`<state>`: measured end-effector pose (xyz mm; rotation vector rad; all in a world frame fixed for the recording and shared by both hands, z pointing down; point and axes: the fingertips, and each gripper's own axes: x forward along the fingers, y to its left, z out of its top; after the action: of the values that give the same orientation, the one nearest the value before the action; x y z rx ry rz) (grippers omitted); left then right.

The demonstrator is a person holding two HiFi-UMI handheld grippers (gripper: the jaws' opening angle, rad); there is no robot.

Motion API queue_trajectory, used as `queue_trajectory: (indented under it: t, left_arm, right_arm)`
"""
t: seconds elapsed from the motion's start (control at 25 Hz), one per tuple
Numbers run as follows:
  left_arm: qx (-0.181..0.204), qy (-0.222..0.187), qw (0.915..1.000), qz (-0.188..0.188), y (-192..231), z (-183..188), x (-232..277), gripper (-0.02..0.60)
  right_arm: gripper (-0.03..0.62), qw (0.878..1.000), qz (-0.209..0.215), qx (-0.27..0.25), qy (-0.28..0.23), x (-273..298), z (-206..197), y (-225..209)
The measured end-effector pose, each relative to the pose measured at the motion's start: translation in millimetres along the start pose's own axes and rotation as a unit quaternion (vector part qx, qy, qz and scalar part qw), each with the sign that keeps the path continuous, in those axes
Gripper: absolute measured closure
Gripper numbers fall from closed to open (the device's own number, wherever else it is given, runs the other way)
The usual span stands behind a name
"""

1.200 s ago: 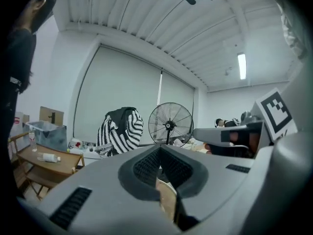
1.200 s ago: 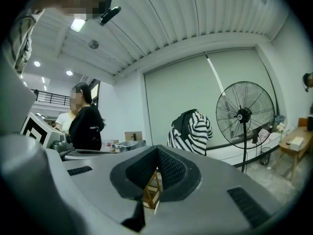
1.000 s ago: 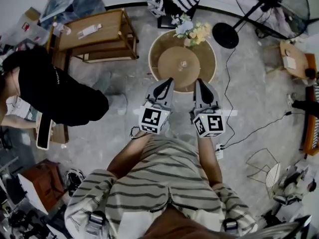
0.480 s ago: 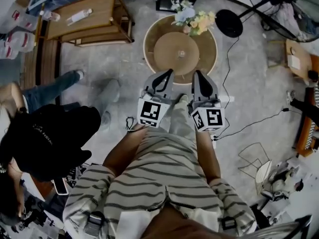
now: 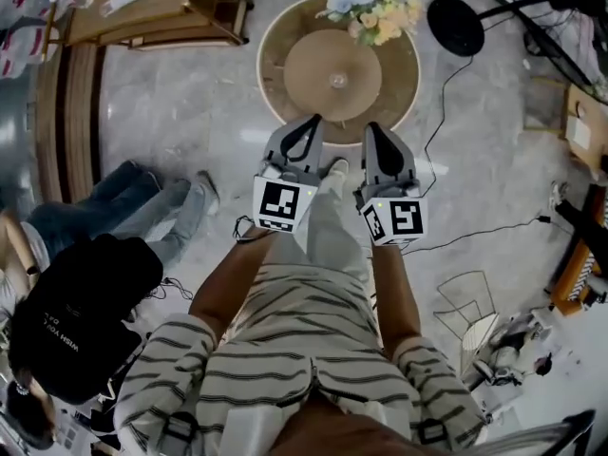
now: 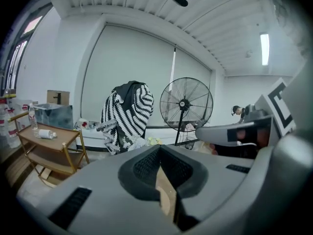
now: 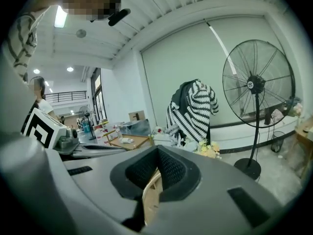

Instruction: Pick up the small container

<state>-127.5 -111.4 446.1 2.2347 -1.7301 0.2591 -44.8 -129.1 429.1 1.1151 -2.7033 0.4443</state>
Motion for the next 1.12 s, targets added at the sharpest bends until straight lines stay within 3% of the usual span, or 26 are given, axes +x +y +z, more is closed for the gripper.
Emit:
queue_trajectory:
  t: [0.48, 1.12]
  left_arm:
    - [-0.003, 0.043, 0.9987, 0.025, -12, -102, 73, 0.578]
    - [-0.014, 0.085, 0.9940, 0.067, 12, -222, 149, 0.578]
  right_arm:
    - [0.586, 0.999, 0.011, 0.019, 0.045, 19, -99, -51]
    - [0.586, 0.997, 0.008, 0.044, 0.067, 39, -198, -85]
